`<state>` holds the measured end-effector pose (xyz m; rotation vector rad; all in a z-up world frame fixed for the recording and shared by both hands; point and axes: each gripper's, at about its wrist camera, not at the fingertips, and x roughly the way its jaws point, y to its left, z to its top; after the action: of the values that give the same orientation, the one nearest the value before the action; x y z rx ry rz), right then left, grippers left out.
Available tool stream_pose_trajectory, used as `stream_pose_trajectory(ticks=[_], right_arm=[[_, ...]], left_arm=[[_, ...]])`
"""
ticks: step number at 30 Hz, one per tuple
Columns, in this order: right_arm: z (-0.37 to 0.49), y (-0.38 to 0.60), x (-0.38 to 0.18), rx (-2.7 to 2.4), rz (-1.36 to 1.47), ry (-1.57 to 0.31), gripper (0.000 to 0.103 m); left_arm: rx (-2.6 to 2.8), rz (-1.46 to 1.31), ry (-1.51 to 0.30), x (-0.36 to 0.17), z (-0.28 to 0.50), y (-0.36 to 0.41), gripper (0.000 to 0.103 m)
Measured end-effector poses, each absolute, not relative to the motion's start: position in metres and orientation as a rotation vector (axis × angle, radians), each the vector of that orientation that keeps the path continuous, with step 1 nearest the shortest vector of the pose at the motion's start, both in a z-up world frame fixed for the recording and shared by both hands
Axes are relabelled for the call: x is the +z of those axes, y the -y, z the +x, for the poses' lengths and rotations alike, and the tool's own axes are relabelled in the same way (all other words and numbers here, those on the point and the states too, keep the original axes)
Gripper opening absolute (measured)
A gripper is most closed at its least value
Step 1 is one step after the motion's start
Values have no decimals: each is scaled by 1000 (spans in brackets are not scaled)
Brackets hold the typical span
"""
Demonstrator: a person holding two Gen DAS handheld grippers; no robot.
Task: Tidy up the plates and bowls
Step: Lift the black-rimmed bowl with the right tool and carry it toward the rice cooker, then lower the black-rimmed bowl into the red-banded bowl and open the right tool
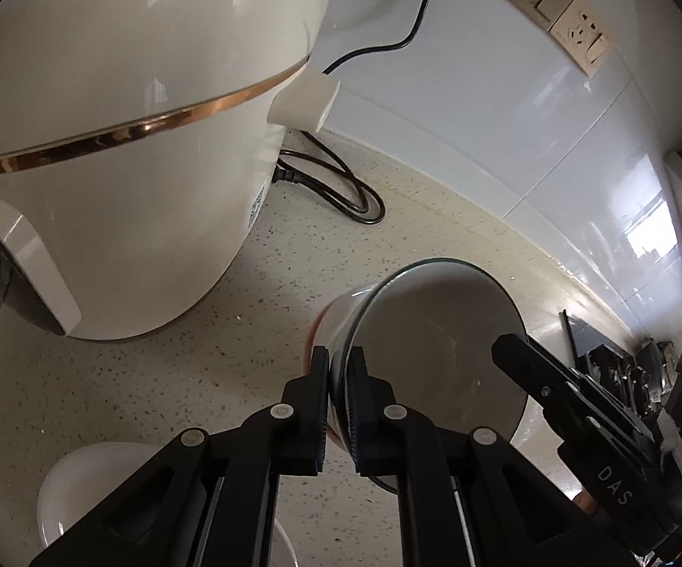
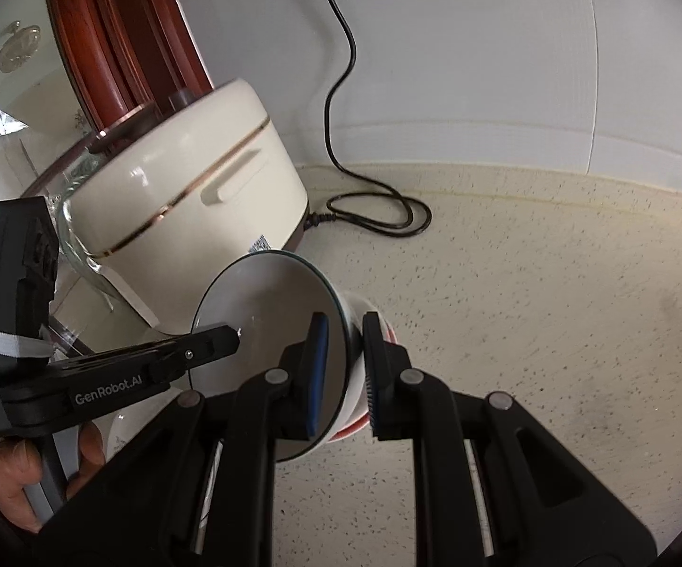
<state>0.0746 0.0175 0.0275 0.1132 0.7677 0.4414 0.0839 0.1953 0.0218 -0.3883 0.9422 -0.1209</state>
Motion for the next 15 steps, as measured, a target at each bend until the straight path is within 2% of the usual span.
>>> stream_pose_trajectory(ticks=[15], right_arm=[[93, -21, 8, 419, 66, -819, 17]], left_arm=[[-41, -211, -962, 16, 94, -175, 9]])
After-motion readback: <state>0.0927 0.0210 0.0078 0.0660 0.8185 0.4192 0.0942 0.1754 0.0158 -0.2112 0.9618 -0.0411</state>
